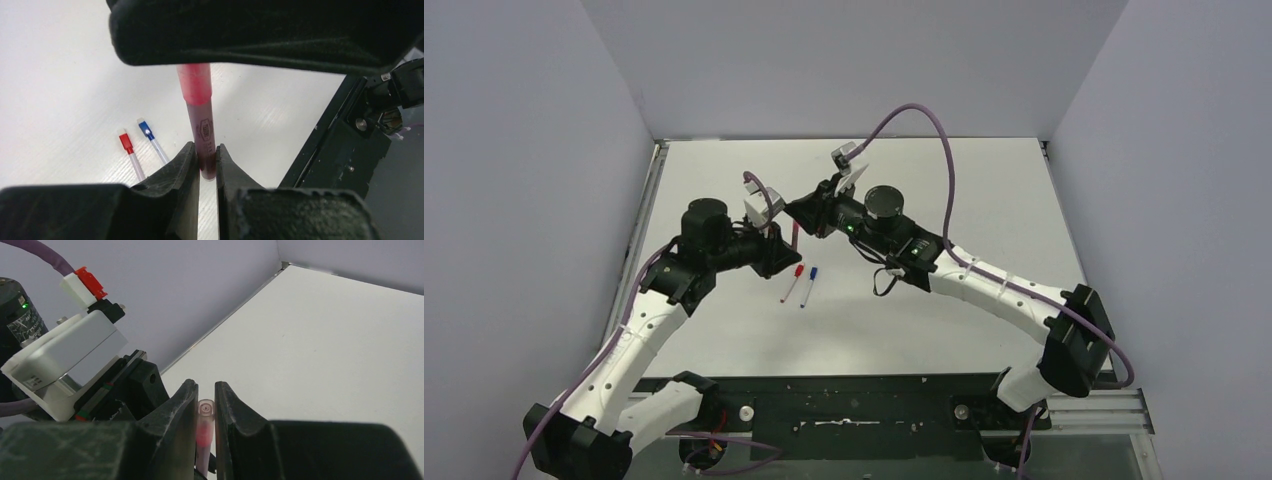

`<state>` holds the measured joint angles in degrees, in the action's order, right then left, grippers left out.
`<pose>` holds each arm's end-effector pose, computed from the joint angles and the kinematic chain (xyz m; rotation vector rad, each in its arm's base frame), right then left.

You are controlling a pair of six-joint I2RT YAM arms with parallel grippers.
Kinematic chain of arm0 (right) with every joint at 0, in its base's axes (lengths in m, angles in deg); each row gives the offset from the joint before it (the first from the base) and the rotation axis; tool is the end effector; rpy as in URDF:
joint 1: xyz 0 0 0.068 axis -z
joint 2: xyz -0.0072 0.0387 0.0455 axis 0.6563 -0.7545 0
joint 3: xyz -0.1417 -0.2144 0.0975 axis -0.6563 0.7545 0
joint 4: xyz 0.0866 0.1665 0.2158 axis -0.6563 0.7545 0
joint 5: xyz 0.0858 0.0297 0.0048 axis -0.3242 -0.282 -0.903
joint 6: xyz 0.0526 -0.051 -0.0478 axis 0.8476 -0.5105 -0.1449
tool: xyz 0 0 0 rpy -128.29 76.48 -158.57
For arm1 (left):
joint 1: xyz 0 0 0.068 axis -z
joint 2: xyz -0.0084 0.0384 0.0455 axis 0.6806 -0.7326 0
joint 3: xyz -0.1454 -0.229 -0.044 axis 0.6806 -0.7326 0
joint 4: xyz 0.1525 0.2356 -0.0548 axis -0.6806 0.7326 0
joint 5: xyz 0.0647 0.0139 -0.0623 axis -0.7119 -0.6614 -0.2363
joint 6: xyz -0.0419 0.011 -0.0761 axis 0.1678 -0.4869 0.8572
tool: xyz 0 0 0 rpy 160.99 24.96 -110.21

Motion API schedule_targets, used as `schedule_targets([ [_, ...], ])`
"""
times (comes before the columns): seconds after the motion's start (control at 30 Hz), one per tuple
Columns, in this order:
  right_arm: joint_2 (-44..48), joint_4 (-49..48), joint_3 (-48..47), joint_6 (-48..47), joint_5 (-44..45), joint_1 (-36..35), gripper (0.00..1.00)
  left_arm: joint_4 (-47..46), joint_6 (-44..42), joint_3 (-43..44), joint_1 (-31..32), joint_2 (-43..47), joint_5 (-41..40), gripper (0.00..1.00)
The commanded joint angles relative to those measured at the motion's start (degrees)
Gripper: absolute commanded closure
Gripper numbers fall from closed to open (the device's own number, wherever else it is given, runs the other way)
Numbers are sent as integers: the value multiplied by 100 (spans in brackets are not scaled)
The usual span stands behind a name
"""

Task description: Insert the pens into the pen caps

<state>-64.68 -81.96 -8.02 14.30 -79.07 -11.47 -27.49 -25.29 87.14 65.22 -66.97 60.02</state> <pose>0.2519 0.3476 0.3514 -0.4926 1.6370 1.1955 0.2377 -0.1420 0.3130 0.7019 1.9734 -0.8393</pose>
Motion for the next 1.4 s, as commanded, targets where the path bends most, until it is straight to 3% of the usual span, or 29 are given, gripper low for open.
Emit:
schedule_targets([
  [0.0,-269,2137,-400,-487,-1006,98,97,-1790,-215,280,-79,310,-19,100],
  [0.23,-62,2215,-880,-656,-877,546,62,-1681,-73,-282,-79,155,-31,100],
  [0.43,470,1843,-634,-463,-885,1297,52,-1348,22,-647,-79,-77,-239,100],
  [0.67,979,1689,-131,-410,-1148,1775,48,-886,15,-768,-79,-469,-935,100],
  [1.0,1442,1780,746,-445,-1327,1958,47,139,-68,-411,-86,-1565,-2624,100],
  [1.37,1702,2004,1203,-406,-1425,2056,45,350,133,-193,-88,-2387,-2974,100],
])
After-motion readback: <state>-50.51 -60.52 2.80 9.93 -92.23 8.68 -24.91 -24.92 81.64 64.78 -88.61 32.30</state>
